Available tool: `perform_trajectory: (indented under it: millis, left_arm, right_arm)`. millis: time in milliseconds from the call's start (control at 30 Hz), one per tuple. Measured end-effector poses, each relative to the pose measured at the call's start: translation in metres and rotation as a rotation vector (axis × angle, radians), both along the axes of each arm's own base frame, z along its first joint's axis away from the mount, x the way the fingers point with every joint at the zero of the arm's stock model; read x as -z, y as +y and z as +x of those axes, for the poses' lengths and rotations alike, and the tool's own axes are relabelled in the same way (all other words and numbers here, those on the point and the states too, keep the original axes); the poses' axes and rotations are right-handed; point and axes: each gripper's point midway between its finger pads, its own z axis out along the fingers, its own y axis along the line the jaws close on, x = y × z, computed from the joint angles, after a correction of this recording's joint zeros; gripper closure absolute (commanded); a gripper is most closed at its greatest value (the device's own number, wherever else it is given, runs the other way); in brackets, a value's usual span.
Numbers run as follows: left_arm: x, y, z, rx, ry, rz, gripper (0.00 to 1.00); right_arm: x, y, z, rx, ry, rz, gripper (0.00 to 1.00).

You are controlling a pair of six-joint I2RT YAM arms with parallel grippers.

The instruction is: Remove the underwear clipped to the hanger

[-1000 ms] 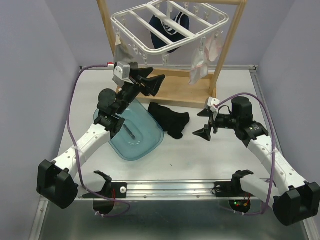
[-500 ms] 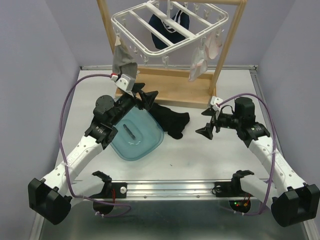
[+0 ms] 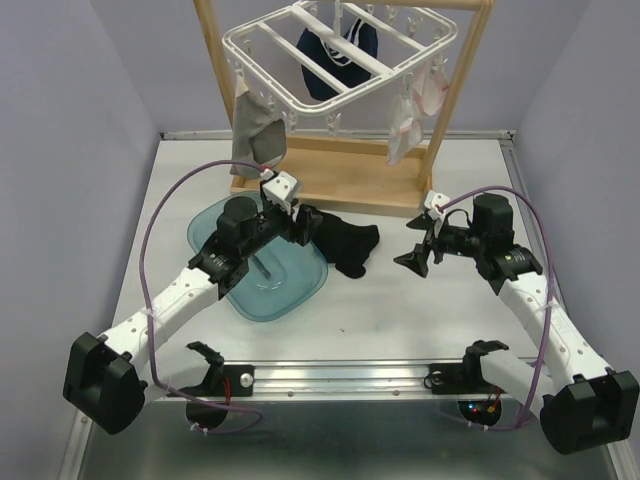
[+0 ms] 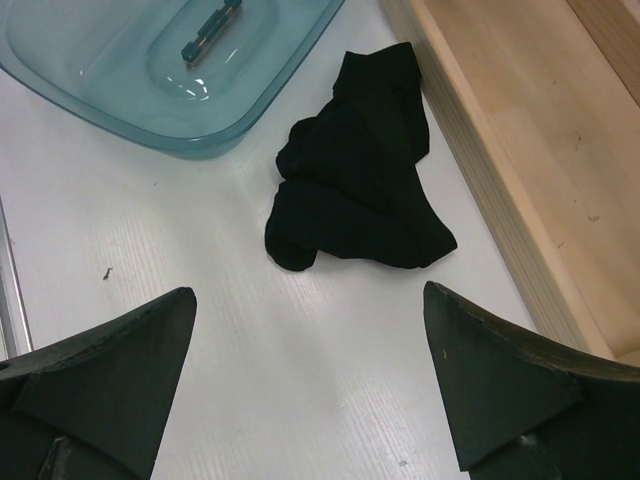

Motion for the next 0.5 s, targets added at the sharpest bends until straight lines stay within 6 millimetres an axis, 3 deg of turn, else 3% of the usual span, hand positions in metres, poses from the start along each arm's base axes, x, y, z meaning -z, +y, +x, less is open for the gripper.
perform_trajectory:
  millis: [300, 500]
  left_arm:
    - [0.069, -0.032, 0.003, 0.015, 0.176, 0.132, 0.23]
    - [0.091, -0.057, 0.017, -0.037, 0.251, 0.223, 0.25]
  right_arm:
    - [-0.001, -0.002, 0.001, 0.008, -0.002, 0.0, 0.0]
    - [-0.001, -0.002, 0.001, 0.009, -0.003, 0.001, 0.0]
